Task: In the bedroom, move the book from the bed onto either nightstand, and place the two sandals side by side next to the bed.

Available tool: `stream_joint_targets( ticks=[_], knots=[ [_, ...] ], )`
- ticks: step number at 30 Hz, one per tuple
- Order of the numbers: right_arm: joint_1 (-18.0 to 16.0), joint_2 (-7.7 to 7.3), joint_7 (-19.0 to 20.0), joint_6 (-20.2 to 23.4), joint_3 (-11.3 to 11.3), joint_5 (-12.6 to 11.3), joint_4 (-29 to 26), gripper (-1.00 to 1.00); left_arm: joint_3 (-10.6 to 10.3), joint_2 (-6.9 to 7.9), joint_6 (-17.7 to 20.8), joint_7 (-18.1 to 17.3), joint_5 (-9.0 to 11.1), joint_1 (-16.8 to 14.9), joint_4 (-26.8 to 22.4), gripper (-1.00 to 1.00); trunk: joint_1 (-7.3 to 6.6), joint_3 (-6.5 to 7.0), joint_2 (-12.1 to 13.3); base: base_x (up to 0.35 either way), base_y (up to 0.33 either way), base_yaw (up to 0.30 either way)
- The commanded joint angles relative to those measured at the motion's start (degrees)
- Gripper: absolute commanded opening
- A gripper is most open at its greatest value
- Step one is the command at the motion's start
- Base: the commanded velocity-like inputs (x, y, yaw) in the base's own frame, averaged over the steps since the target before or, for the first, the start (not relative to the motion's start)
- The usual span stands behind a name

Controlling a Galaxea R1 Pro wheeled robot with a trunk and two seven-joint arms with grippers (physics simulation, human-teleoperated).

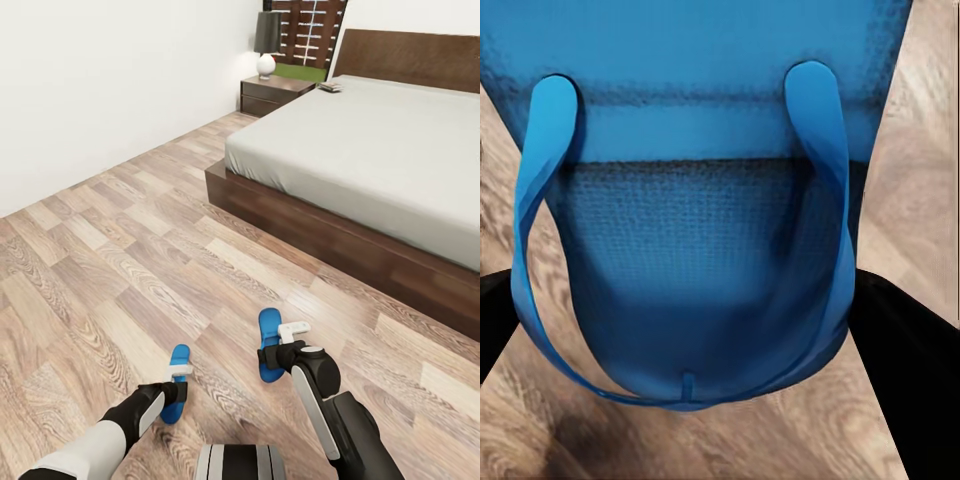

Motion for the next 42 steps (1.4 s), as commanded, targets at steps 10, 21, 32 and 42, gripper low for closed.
stream_joint_targets(
  ticks=[10, 21, 32, 42],
  knots=[
    [0.0, -0.05, -0.5, 0.2, 0.0, -0.6, 1.7, -1.0, -0.5, 0.06, 0.7, 0.0, 0.6, 0.0, -1.4, -1.0, -0.26, 2.19, 0.1, 0.0, 0.0, 0.0],
    [0.0, -0.08, -0.5, 0.2, 0.0, -0.5, 2.8, -1.0, -0.5, -0.01, 0.9, 0.0, 0.6, 0.0, -1.5, -1.0, -0.55, 4.62, 0.3, 0.0, 0.0, 0.0],
    [0.0, -0.68, -0.5, -1.9, -0.9, -0.5, 9.4, -1.0, -0.7, -0.02, 1.0, 0.0, 0.6, 0.0, -1.5, -1.0, -0.83, 7.06, 0.4, 0.0, 0.0, 0.0],
    [0.0, -1.19, -0.9, -8.3, -2.6, -0.1, 15.3, -1.0, -0.5, 0.05, 1.1, 0.0, 0.6, 0.0, -2.3, -1.0, -1.09, 9.27, 0.5, 0.0, 0.0, 0.0]
  ],
)
